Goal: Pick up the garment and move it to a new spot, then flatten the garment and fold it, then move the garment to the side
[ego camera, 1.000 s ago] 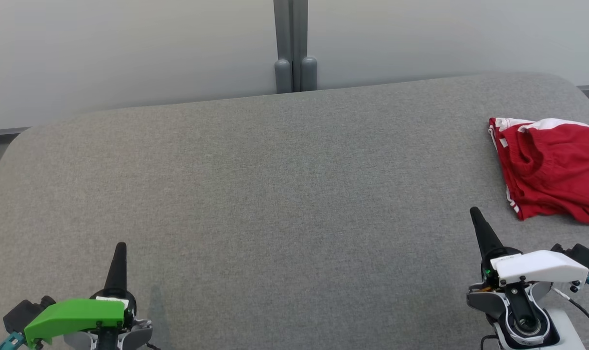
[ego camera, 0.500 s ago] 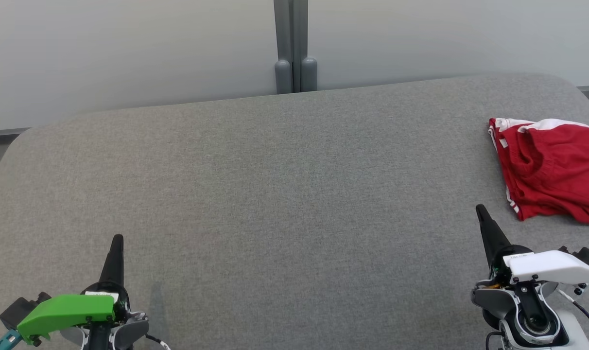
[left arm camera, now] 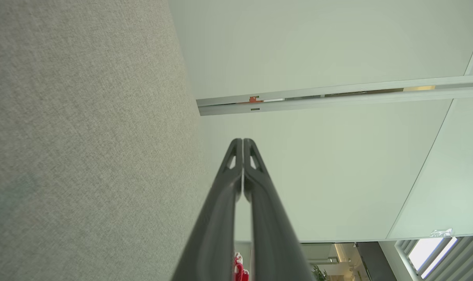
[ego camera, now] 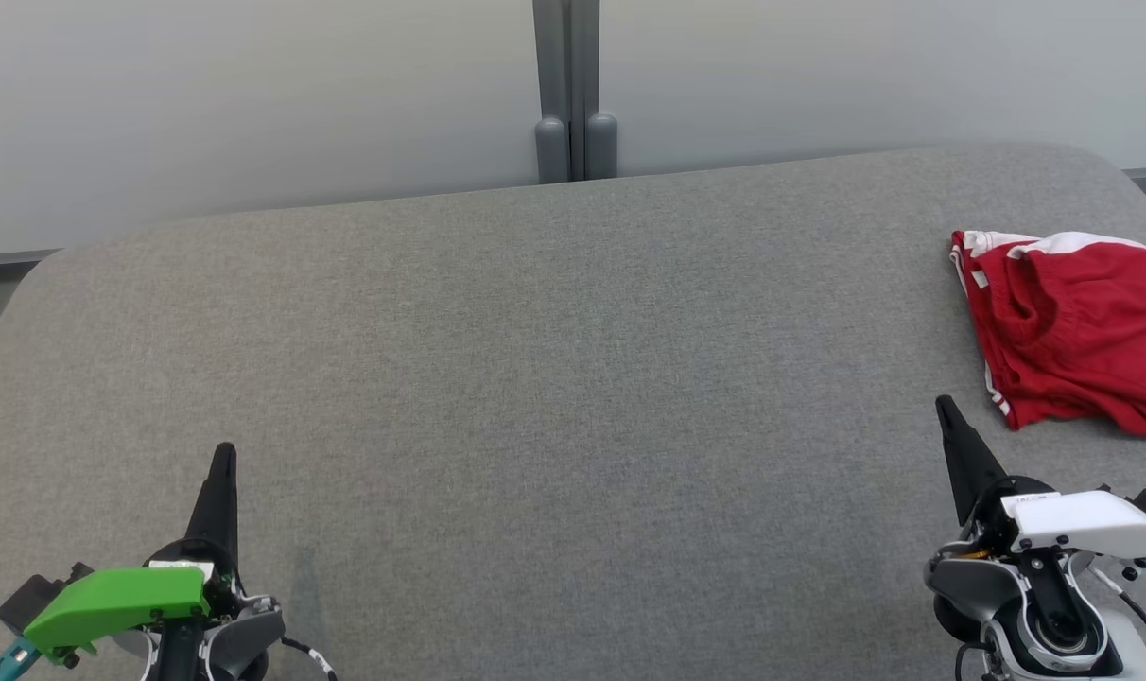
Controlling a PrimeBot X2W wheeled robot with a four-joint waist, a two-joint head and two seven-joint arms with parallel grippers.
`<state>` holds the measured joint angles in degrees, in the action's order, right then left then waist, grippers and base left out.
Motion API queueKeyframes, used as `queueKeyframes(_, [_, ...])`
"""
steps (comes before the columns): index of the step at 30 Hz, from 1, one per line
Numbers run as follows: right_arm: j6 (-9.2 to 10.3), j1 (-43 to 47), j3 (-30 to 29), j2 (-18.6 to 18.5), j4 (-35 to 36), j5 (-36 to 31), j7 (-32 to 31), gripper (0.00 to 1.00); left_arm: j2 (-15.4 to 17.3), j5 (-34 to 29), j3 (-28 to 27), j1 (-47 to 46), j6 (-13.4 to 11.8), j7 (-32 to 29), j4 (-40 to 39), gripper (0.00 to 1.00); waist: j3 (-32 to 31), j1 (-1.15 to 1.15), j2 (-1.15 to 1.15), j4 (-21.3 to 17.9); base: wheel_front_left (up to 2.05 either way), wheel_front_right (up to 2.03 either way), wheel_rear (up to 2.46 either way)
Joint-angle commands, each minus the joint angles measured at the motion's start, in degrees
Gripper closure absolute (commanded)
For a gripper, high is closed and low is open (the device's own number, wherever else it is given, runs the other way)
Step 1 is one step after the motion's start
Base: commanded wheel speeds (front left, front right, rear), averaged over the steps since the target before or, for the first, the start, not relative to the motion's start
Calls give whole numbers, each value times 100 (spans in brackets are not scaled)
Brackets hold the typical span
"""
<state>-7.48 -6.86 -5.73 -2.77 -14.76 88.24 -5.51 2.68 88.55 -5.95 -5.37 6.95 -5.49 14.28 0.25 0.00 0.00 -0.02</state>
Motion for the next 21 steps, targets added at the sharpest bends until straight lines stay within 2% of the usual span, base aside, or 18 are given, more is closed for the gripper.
queueKeyframes(1, [-2, 70, -32, -18, 49, 121, -44, 100, 35, 100, -42, -92, 34, -42, -23, 100, -1, 0, 0, 0, 0, 0, 0])
queueKeyframes(10, [-2, 95, -98, -18, 101, 446, -120, 100, 36, 411, -78, -125, 77, -128, -30, 100, -7, 0, 0, 2, 0, 0, 0])
queueKeyframes(21, [-2, 94, -96, -18, 99, 435, -120, 100, 36, 395, -74, -120, 74, -127, -26, 100, -7, 0, 0, 2, 0, 0, 0])
